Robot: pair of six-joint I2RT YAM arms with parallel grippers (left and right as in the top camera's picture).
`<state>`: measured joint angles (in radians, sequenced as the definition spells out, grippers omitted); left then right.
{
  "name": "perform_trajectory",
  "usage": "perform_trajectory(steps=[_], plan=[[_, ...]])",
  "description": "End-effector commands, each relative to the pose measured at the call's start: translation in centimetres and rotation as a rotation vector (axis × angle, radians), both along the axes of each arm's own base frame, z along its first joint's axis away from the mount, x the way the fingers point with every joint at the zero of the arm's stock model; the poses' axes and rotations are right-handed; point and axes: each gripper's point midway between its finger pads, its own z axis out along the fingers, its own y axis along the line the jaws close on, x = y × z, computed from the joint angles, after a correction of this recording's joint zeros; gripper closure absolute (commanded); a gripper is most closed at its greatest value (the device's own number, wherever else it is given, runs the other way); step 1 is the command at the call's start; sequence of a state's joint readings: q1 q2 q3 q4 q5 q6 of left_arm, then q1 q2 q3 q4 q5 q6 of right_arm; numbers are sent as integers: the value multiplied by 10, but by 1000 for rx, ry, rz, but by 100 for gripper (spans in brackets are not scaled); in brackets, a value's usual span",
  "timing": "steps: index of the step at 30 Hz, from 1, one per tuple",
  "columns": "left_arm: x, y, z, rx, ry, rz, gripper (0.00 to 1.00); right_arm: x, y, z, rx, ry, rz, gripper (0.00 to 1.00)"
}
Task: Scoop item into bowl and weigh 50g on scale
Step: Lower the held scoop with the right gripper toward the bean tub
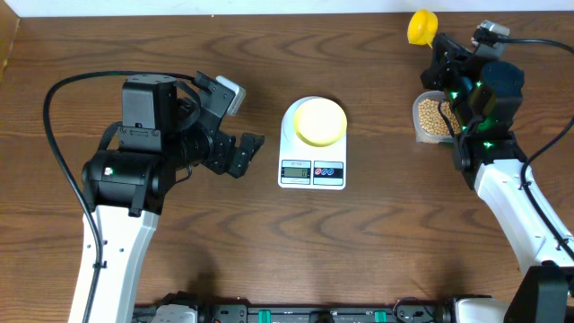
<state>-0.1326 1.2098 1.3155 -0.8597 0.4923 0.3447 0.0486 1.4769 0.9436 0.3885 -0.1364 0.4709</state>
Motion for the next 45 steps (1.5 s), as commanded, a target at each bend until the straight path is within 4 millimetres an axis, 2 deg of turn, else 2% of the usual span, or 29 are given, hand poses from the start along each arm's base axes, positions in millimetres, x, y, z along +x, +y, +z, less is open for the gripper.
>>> perform_trajectory(steps=[1, 16, 20, 28, 36, 41, 45], plan=[[-2, -1, 0, -10, 8, -3, 2, 3, -3, 8, 4, -17, -5, 99], [-2, 0, 0, -10, 7, -3, 2, 2, -3, 5, -14, -5, -2, 99], [-2, 0, 0, -10, 7, -3, 2, 4, -3, 11, 12, -6, -4, 99], [-2, 0, 0, -10, 7, -3, 2, 3, -8, 13, -57, 149, -33, 99], [-2, 0, 0, -10, 7, -3, 3, 3, -9, 26, -62, 164, -42, 99], [-2, 0, 0, -10, 7, -3, 2, -1, -10, 31, -146, 197, -23, 99], [-2, 0, 0, -10, 7, -3, 2, -7, -21, 31, -204, 261, -63, 99]])
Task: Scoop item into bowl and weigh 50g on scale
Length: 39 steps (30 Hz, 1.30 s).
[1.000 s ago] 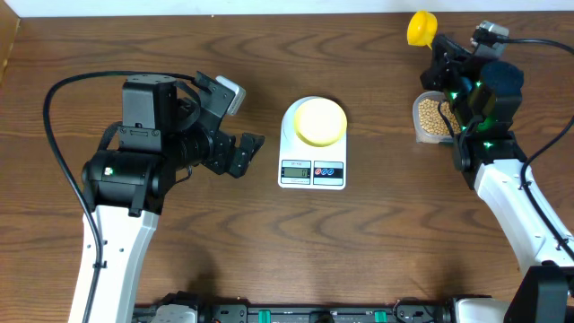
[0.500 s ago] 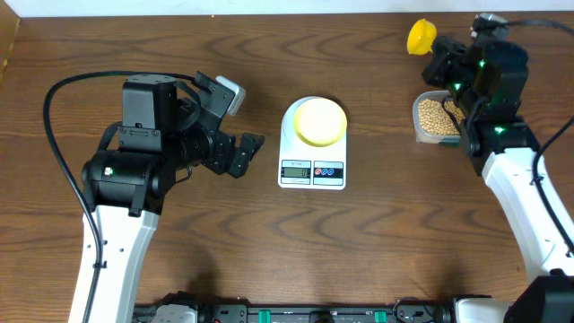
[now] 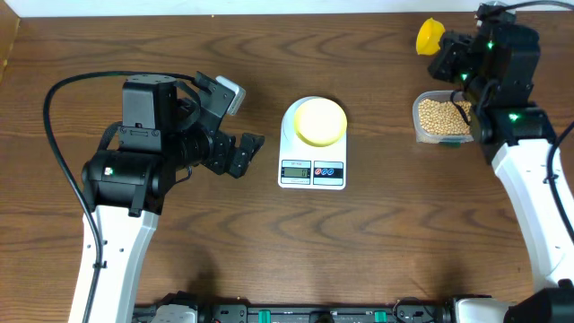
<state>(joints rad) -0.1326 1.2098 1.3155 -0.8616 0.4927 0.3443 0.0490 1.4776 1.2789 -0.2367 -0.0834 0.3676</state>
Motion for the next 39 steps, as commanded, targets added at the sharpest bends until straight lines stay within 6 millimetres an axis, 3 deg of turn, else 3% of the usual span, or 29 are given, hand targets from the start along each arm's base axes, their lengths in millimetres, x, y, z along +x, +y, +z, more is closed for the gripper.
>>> perform_trajectory(steps=[1, 10, 18, 27, 32, 39], plan=[[-1, 0, 0, -9, 5, -3, 2, -1, -14, 17, -97, 1, -39, 99], [-1, 0, 0, -10, 5, -3, 2, -6, -27, 30, -216, 23, -59, 99], [-1, 0, 0, -9, 5, -3, 2, -7, -50, 31, -251, 31, -97, 99], [-1, 0, 0, -9, 5, -3, 2, -10, -51, 51, -258, 25, -97, 99], [-1, 0, 0, -10, 5, -3, 2, -5, -51, 48, -265, 43, -86, 99], [-1, 0, 0, -9, 5, -3, 2, 8, -45, 28, -270, 128, -34, 99]])
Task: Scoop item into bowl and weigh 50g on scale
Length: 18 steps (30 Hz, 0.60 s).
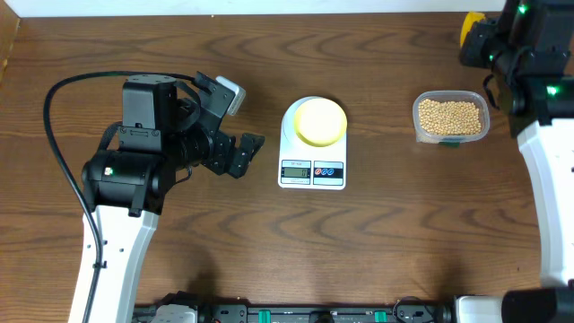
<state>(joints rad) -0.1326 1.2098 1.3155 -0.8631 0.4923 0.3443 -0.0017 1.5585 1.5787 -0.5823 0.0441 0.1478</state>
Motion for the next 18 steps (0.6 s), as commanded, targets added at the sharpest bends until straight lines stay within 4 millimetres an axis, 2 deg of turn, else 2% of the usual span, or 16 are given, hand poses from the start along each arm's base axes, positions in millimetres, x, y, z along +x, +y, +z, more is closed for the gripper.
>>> perform_trajectory(steps=[1, 12, 18], plan=[[-1, -1, 0, -10, 4, -4, 2, 10, 2, -3, -15, 30, 31, 99], [-1, -1, 0, -10, 3, -4, 3, 24, 2, -39, -87, 233, 94, 99], [-1, -1, 0, -10, 3, -4, 2, 36, 0, -73, -116, 316, 123, 99]])
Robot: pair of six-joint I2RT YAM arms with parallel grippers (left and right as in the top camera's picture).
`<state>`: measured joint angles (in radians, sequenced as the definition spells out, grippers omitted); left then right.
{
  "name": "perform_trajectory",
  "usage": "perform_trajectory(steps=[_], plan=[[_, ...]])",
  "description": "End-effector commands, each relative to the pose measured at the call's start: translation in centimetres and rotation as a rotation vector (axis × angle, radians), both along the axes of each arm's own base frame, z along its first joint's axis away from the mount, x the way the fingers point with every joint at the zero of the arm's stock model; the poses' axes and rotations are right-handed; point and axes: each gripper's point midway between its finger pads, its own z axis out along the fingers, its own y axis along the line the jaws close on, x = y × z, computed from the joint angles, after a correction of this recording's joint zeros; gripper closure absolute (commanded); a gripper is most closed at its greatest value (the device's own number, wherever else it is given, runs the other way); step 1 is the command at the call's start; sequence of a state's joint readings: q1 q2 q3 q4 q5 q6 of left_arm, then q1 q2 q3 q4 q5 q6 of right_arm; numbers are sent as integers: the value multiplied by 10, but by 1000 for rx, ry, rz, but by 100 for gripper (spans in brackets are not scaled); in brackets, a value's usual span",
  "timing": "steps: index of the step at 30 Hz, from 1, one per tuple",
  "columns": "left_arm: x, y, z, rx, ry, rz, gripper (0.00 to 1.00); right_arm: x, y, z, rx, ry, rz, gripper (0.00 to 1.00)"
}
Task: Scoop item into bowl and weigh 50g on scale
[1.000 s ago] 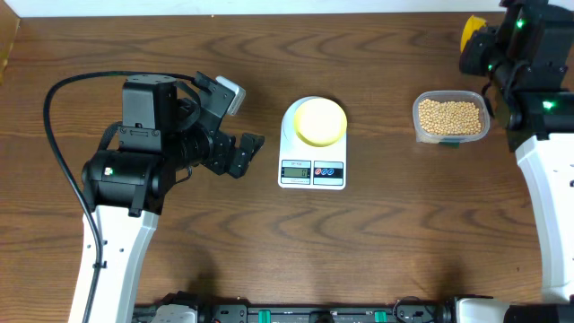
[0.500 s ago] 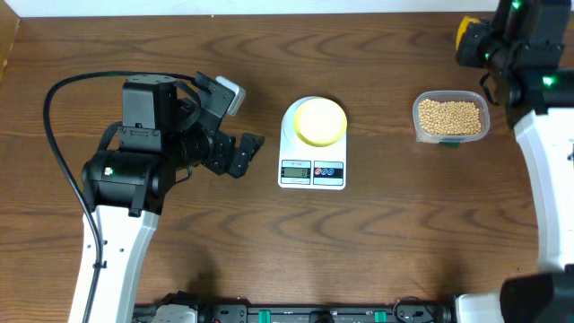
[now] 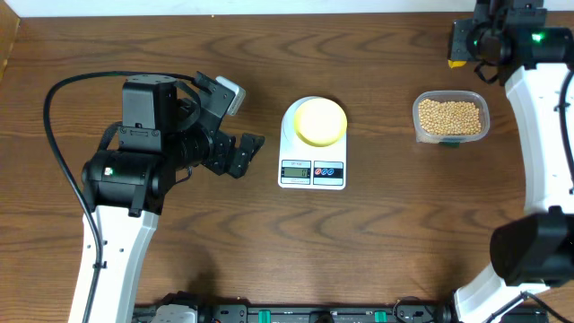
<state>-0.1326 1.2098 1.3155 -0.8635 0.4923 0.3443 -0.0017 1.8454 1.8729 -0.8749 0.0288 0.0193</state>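
A white scale sits mid-table with a yellow bowl on its platform. To the right stands a clear tub of tan beans. My right gripper is at the far right edge of the table, beyond the tub. It is shut on a yellow scoop, of which only a sliver shows under the wrist. My left gripper hovers left of the scale, open with nothing in it.
A black cable loops around the left arm on the wooden table. The white wall edge runs along the far side, just behind the right gripper.
My right gripper, with the scoop, has turned and shifted slightly left at the far edge, so the scoop is now nearly hidden under the wrist. The left arm and scale are unchanged.
My right gripper first held the yellow scoop above the far left side of the bean tub. It was then farther back beside the tub, then at the far right corner clear of it. Now it is behind the tub at the table's far edge.
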Motion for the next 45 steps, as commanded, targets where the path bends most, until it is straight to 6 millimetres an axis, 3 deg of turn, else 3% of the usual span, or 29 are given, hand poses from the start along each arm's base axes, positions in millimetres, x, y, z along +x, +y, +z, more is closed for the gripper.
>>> perform_trajectory(steps=[1, 8, 13, 17, 34, 45], plan=[[-1, -1, 0, -10, 3, -4, 2, 8, -2, -16, -24, 37, 30, 99], [-1, -1, 0, -10, 3, -4, 2, 9, -5, -45, -44, 111, 48, 99], [-1, -1, 0, -10, 3, -4, 3, 6, -22, -62, -122, 169, 1, 99], [-1, -1, 0, -10, 3, -4, 2, 5, -24, -76, -143, 211, 12, 99], [-1, -1, 0, -10, 3, -4, 2, -1, -40, -117, -150, 326, 10, 99], [-1, -1, 0, -10, 3, -4, 3, -6, -45, -123, -142, 351, 2, 99]])
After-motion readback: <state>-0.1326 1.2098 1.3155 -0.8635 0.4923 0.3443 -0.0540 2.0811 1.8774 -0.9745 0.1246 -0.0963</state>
